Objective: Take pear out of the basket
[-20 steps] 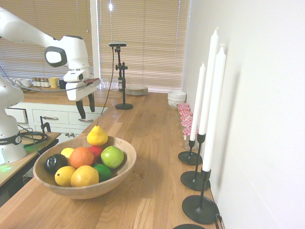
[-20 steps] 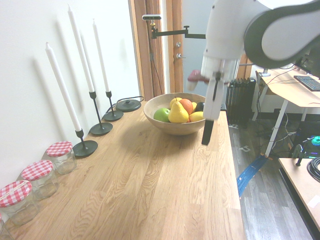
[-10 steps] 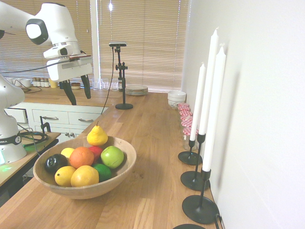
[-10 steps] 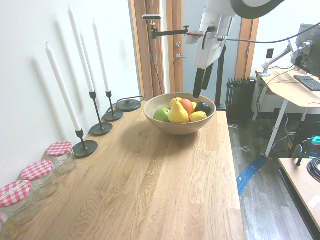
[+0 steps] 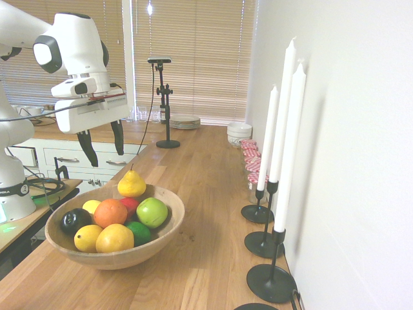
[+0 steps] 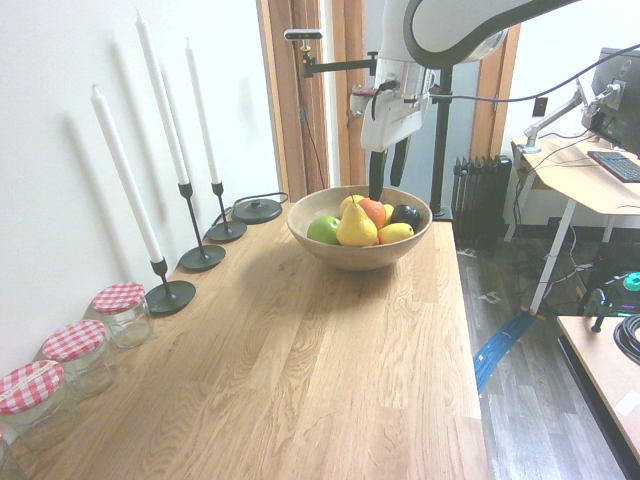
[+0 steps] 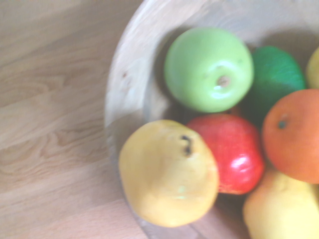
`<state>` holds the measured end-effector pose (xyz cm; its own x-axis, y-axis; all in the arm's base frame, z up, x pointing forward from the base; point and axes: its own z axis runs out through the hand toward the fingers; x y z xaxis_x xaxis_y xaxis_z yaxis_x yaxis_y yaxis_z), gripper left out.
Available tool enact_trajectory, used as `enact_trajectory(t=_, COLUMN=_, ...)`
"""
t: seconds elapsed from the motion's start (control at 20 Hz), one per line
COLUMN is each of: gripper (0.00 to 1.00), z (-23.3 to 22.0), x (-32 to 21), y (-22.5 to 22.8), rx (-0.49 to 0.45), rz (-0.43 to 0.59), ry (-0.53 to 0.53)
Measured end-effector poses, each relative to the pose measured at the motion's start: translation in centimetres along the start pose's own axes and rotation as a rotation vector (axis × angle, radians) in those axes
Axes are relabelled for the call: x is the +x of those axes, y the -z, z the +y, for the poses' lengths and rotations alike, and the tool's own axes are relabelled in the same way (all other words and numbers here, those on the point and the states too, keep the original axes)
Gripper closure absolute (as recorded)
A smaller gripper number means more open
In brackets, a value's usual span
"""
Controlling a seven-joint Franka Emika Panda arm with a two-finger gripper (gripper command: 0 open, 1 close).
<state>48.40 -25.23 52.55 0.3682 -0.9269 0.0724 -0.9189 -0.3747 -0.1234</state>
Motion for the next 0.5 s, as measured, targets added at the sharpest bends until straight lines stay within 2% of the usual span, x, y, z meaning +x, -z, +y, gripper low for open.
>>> enact_trajectory(t=0.5, gripper=0.0, z=-2.4, x=1.7, y=-5.1, rx=-0.038, rz=-0.035, ry=0.016)
